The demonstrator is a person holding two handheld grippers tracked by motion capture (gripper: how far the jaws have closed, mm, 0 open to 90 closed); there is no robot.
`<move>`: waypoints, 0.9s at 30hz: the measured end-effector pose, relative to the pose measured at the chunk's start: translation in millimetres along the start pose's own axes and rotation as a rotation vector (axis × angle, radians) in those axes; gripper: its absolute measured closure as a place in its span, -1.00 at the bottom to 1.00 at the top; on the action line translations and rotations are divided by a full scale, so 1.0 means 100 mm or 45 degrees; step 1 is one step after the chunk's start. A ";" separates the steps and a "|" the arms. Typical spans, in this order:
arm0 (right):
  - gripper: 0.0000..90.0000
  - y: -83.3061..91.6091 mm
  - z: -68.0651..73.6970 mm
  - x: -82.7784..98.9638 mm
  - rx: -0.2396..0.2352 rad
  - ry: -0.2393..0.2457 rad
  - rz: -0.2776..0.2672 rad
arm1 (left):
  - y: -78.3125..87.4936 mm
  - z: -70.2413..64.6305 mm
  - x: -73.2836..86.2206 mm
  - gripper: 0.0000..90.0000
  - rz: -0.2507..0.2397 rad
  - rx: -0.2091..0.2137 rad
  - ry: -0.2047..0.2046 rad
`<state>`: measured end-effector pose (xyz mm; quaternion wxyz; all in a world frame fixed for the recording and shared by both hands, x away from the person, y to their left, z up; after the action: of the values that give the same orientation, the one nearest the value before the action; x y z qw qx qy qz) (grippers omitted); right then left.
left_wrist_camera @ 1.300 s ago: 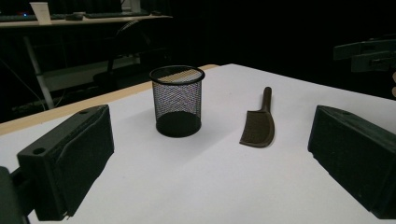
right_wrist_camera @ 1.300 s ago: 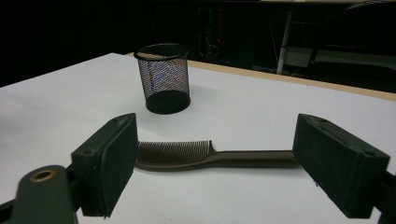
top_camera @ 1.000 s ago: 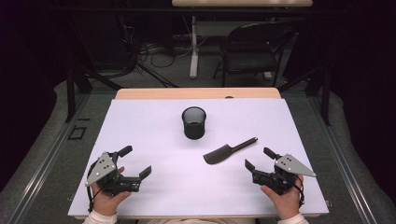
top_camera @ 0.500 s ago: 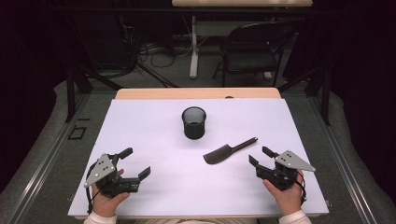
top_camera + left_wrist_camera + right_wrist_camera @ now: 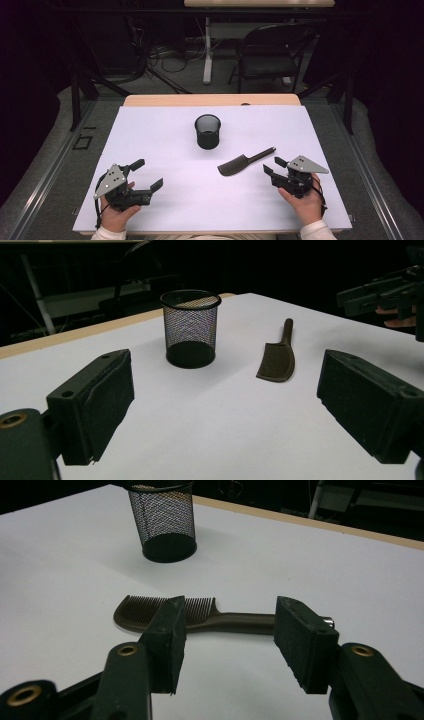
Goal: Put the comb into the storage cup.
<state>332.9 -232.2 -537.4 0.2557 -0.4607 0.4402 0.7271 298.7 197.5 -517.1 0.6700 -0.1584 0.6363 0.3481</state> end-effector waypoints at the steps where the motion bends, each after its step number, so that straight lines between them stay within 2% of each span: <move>1: 0.04 0.00 0.00 -0.01 0.012 0.000 0.014 | 0.00 0.00 0.00 -0.82 0.003 -0.004 -0.003; 3: 0.03 -0.01 -0.03 -0.06 0.030 -0.019 0.020 | 0.00 0.00 0.00 -0.82 -0.002 -0.008 -0.003; 5: 0.06 -0.04 -0.04 -0.09 0.018 -0.052 0.034 | 0.00 0.00 0.00 -0.82 0.000 -0.010 -0.001; 7: 0.09 -0.05 -0.06 -0.10 0.016 -0.060 0.031 | 0.00 0.00 0.00 -0.82 0.002 -0.010 0.000; 9: 0.17 -0.10 -0.10 -0.12 0.006 -0.088 0.028 | -0.01 0.01 0.01 -0.82 0.005 -0.010 0.001; 14: 0.26 -0.18 -0.16 -0.16 0.016 -0.106 0.079 | -0.01 0.01 0.01 -0.81 0.005 -0.010 0.002; 27: 0.47 -0.35 -0.40 -0.50 0.091 -0.145 0.208 | 0.00 0.02 0.01 -0.80 0.003 -0.025 0.010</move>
<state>400.7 -248.5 -514.1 0.2364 -0.3716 0.4867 0.7544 299.9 199.1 -517.3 0.6656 -0.1655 0.6355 0.3547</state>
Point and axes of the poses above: each handheld gripper's, and its own axes: y roughly backward along the jaws, x roughly out of its underside, z roughly to its left, the point moved 5 cm from there along -y, roughly forward along the jaws, and after that the axes turned 11 degrees about -y, right-handed, at the moved point
